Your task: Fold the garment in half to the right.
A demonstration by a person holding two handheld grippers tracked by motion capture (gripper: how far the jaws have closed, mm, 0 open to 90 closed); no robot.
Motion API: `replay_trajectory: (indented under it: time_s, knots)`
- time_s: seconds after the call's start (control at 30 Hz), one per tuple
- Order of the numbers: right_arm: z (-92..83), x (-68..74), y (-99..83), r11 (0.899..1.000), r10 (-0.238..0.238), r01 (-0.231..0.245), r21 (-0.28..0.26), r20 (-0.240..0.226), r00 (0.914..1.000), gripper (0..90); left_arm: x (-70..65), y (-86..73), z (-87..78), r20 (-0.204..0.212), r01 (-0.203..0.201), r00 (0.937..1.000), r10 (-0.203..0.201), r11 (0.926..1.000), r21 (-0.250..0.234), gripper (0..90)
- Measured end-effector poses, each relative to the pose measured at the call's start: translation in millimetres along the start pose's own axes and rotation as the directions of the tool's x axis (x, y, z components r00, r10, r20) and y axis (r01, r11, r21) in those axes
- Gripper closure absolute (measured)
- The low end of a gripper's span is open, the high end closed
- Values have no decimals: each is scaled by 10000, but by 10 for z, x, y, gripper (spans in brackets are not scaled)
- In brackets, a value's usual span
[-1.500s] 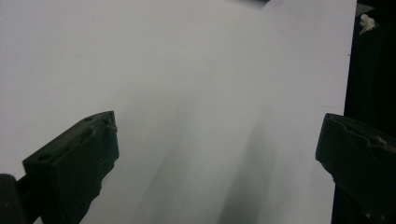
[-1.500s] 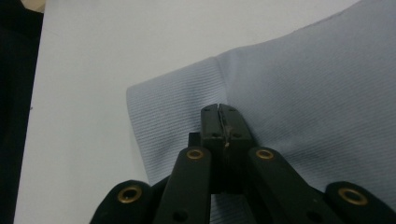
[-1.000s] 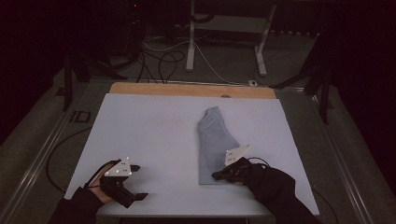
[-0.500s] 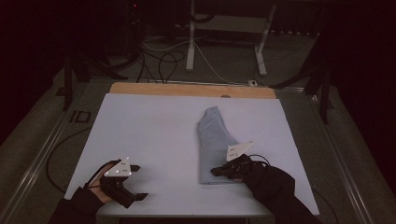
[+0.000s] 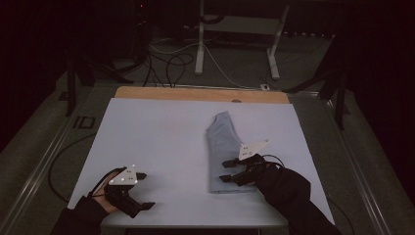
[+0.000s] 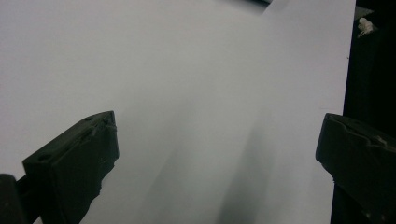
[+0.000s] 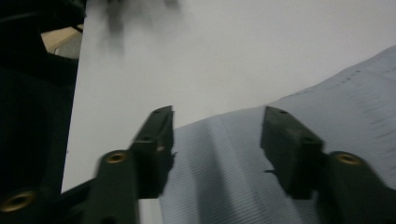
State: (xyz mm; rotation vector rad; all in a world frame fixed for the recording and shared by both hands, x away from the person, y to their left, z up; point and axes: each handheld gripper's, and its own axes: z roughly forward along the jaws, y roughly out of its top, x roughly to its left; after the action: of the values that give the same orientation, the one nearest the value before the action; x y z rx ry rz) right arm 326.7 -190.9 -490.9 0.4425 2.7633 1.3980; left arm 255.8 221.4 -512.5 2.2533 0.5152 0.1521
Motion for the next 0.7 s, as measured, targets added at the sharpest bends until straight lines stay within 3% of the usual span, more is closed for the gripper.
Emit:
replay_trajectory:
  time_s: [0.13,0.23,0.53,0.7]
  knots:
    - [-36,-53,17,9981,462,-467,-389,-138,9988,188,-8,0,-6,-4,-6,10000,6,10000,-2,4]
    - [-54,-72,18,9973,599,-604,-418,-124,9981,137,-4,1,-5,2,14,10000,-14,10000,-18,4]
    - [-114,-89,5,9974,527,-512,-502,307,9981,95,-12,-6,-6,26,-28,10000,28,10000,25,4]
    - [-179,-91,-34,9981,474,-440,-434,793,9957,88,-14,-10,-13,38,-14,10000,14,10000,-21,4]
